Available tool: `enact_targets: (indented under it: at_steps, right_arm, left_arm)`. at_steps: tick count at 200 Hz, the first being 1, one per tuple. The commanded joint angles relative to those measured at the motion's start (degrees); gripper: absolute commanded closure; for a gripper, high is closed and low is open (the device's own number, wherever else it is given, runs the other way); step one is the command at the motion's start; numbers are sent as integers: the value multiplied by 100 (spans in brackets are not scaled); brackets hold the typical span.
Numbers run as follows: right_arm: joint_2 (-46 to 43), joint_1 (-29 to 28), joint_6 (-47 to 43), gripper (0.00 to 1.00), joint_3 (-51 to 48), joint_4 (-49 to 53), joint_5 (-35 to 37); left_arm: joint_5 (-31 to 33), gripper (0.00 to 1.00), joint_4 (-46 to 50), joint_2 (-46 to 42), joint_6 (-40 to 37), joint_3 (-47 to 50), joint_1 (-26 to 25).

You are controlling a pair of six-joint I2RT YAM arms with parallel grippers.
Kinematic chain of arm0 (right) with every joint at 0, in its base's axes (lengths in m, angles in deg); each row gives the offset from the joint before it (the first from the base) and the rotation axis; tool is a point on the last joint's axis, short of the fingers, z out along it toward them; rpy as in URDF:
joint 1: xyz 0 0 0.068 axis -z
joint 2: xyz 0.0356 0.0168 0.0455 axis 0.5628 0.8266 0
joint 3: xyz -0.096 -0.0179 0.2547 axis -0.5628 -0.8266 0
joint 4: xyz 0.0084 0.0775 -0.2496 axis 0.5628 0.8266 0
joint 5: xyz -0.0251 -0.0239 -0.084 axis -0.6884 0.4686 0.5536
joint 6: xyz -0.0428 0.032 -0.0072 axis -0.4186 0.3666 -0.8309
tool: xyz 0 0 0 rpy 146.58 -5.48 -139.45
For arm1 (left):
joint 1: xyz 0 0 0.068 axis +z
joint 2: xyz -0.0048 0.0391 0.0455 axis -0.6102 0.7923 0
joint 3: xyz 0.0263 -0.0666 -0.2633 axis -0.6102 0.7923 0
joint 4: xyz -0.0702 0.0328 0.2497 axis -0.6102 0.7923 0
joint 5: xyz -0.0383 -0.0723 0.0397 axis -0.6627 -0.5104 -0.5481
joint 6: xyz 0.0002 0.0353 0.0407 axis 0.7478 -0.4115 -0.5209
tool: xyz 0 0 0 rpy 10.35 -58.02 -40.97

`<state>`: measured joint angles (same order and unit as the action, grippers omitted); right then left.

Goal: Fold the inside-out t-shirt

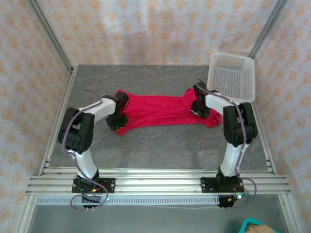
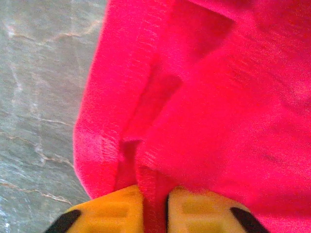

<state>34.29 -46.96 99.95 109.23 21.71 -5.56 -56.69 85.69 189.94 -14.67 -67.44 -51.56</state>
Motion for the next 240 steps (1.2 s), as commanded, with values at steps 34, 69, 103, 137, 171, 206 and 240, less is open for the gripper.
enact_targets:
  at_steps: [34,69,103,137,171,206,240]
  right_arm:
    - [303,-43,-77,64,133,129,-85]
    - [474,-36,-155,76,253,281,26]
    - [512,-39,-203,79,307,381,88]
    - [535,-39,-251,80,330,449,152]
    - [526,-39,-277,81,350,492,142]
    - [519,-36,-303,81,406,527,102]
    - [526,-51,-303,81,378,461,49]
  left_arm:
    - [11,100,531,-423,-200,-502,93]
    - [-131,100,701,-1333,-911,-1299,113]
    - [-931,100,465,-1726,-1447,-1616,509]
    - [-2177,100,-264,-1134,-1307,-1374,1099]
    - [-2532,100,-731,149,-1246,-2088,1321]
    - [-1728,58,-177,1115,-1350,-3476,1648]
    - [126,38,706,684,-1723,-3685,1403]
